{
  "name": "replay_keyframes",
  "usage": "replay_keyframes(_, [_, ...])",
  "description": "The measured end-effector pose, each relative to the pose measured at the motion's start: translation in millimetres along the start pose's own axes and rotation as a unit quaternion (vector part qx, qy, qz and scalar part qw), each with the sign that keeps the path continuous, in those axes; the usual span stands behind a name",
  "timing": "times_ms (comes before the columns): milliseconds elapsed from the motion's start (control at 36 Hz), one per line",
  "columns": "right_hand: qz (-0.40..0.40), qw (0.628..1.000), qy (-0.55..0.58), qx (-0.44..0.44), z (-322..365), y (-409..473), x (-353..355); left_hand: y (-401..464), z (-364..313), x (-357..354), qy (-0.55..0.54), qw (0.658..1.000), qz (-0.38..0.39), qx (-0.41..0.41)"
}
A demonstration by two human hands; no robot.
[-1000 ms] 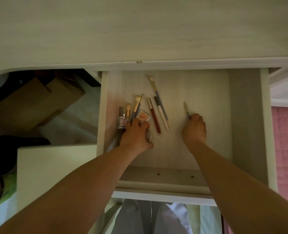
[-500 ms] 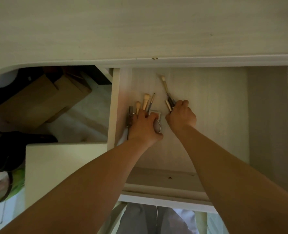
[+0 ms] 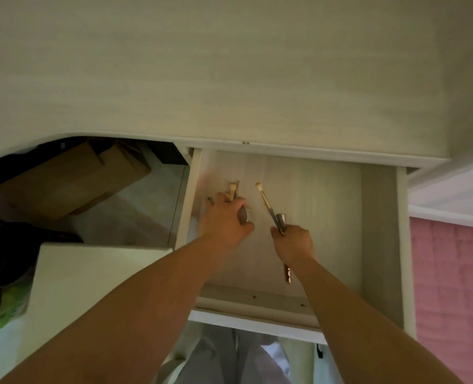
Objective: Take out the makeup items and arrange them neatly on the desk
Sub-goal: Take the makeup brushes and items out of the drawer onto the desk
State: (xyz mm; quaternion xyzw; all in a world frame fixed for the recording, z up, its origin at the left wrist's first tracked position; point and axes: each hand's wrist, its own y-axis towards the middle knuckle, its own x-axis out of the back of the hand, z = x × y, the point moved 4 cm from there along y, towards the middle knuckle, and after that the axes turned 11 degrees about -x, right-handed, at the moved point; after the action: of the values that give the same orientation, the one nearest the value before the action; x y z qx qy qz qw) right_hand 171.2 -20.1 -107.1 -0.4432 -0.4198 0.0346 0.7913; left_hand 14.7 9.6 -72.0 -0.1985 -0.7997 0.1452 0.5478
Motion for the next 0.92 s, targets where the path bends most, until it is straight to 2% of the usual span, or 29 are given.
replay_keyframes(83, [0.002, 0.996, 0.092, 0.009, 8, -21, 20, -12, -14, 25, -0.005, 0.999, -0.034, -0.008])
replay_keyframes(167, [0.007, 0.994, 0.088, 0.058, 28, -45, 46, -26, -27, 58, -0.030, 0.997, -0.072, -0.027])
replay_keyframes(278, [-0.012, 0.990, 0.080, 0.113, 72, -71, 85, -37, -35, 109, 0.041, 0.985, -0.152, -0.075])
replay_keyframes(417, [-0.014, 0.988, 0.079, 0.134, 142, -80, 118, -28, -21, 172, 0.111, 0.977, -0.164, -0.073])
replay_keyframes(556, [0.071, 0.984, 0.147, 0.066, 204, -67, 117, -5, 0, 228, 0.154, 0.977, -0.137, -0.060])
replay_keyframes(611, [0.076, 0.986, 0.140, 0.050, 227, -55, 113, 11, 11, 243, 0.164, 0.976, -0.130, -0.056])
replay_keyframes(750, [0.018, 0.993, 0.108, 0.051, 284, -17, 100, 76, 64, 247, 0.140, 0.984, -0.108, -0.038])
replay_keyframes(833, [-0.030, 0.992, 0.106, 0.054, 312, 2, 97, 107, 87, 249, 0.100, 0.988, -0.113, -0.025])
replay_keyframes(917, [-0.080, 0.990, 0.087, 0.081, 340, 16, 96, 133, 102, 253, 0.103, 0.986, -0.126, -0.031])
